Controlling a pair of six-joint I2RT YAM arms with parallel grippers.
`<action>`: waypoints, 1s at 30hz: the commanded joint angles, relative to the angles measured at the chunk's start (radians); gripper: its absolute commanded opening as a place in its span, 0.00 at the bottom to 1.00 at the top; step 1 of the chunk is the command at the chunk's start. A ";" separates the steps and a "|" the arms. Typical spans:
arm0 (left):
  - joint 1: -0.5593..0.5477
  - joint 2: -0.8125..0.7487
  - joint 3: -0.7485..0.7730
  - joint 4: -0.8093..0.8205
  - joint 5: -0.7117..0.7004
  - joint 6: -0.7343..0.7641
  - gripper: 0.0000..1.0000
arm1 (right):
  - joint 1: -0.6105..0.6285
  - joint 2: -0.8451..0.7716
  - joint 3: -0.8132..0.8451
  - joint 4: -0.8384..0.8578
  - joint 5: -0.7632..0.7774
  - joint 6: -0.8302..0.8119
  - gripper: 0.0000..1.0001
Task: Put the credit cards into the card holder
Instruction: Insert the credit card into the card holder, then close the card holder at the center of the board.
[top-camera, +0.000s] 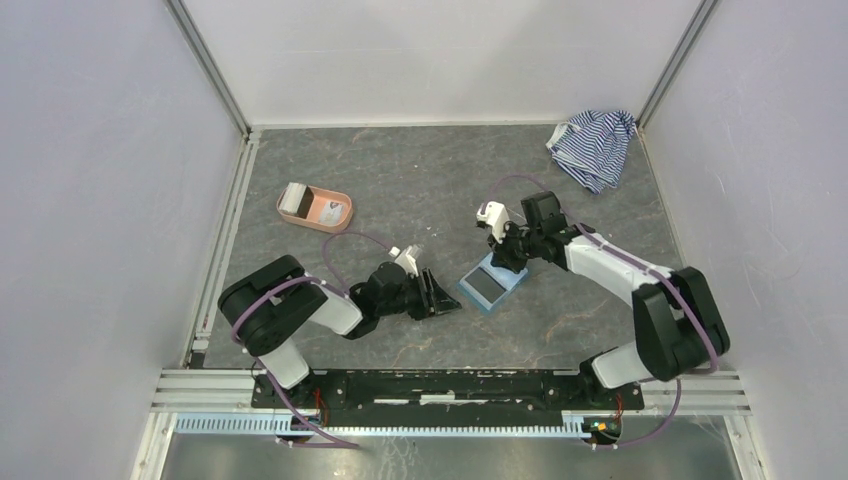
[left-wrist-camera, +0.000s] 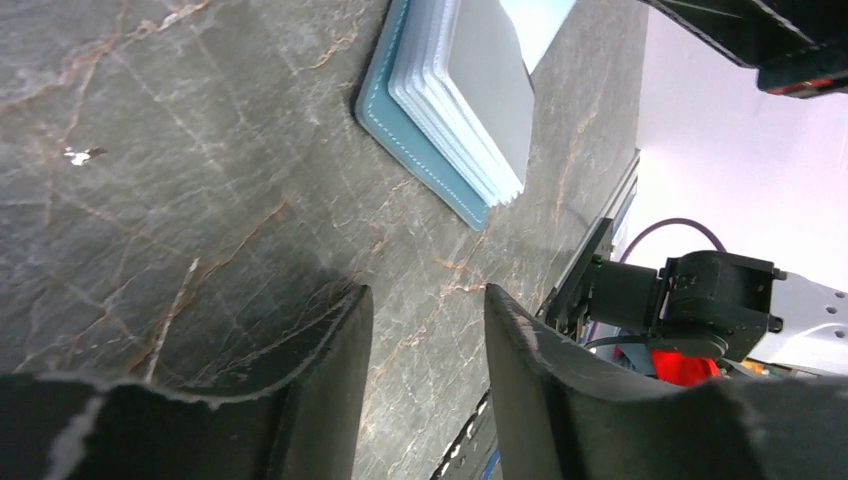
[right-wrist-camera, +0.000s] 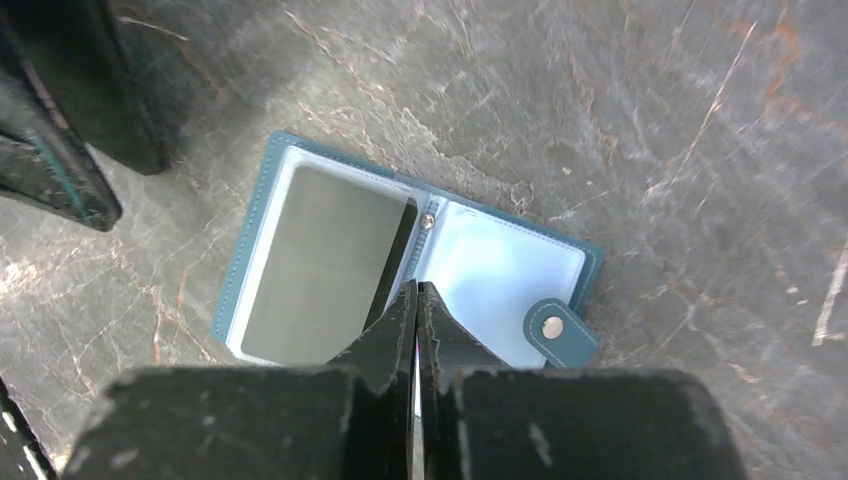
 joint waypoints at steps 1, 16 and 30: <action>-0.002 -0.003 -0.034 -0.063 -0.047 -0.020 0.50 | 0.003 0.089 0.038 0.041 0.057 -0.010 0.00; -0.020 0.079 0.042 -0.181 -0.023 -0.015 0.38 | 0.026 0.184 0.043 -0.047 -0.013 -0.063 0.00; -0.034 0.098 0.031 -0.242 -0.050 -0.092 0.37 | -0.027 -0.019 0.053 0.004 0.077 -0.020 0.09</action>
